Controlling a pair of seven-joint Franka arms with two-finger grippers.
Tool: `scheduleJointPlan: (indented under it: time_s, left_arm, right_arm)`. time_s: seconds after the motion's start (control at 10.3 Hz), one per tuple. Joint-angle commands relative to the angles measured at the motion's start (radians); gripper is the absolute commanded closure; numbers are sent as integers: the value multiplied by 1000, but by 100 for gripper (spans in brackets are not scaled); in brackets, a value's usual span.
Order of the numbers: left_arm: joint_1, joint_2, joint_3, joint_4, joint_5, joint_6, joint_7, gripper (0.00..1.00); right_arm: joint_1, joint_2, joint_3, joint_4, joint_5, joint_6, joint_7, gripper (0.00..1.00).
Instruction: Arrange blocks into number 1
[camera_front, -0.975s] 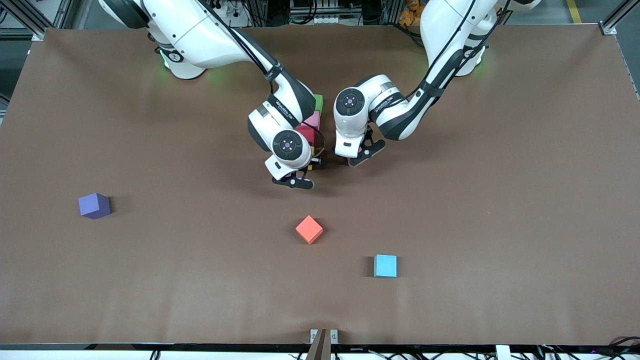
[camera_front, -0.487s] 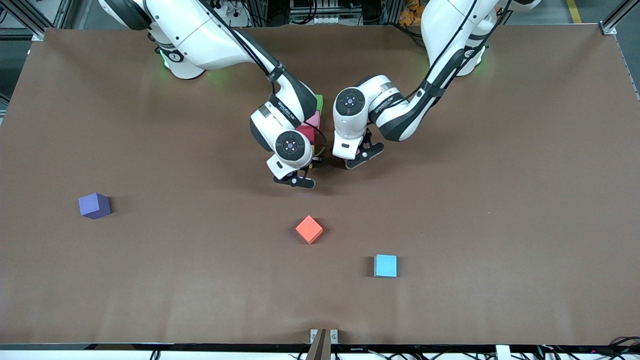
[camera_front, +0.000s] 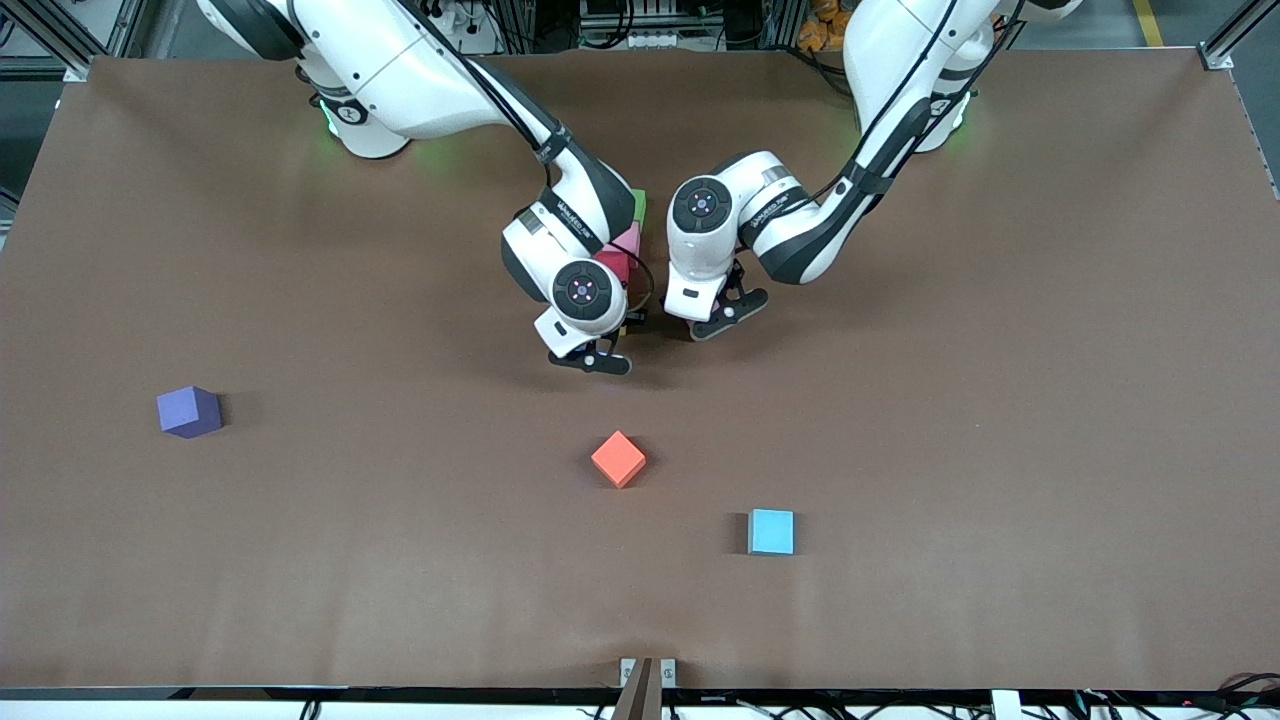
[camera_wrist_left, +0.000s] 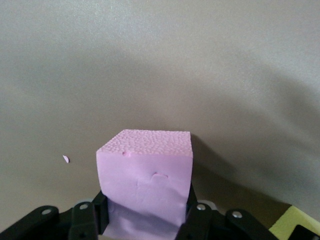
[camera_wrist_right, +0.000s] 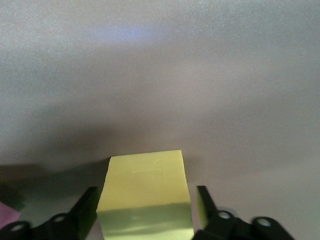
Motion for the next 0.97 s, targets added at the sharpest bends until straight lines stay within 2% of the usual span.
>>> scheduleJointPlan:
  time_s: [0.0,0.29,0.58,0.88]
  left_arm:
    - [5,-11,-2,0,1,-2,41,100]
    - [6,-28,-2,-5,1,-8,63,100]
    - [6,-48,-5,1,4,-10,76,100]
    - [-9,-18,-4,95,2,-34,133,100]
  right_arm:
    - [-27,-31,2,19,-9,-12,6,0]
    - [-137,-147,2,23,-5,-101,-12,0]
    - [-302,-274,-25,15,-20,-305,-212,0]
    - [-383,-308,-166,10,-22,-376,-438,0]
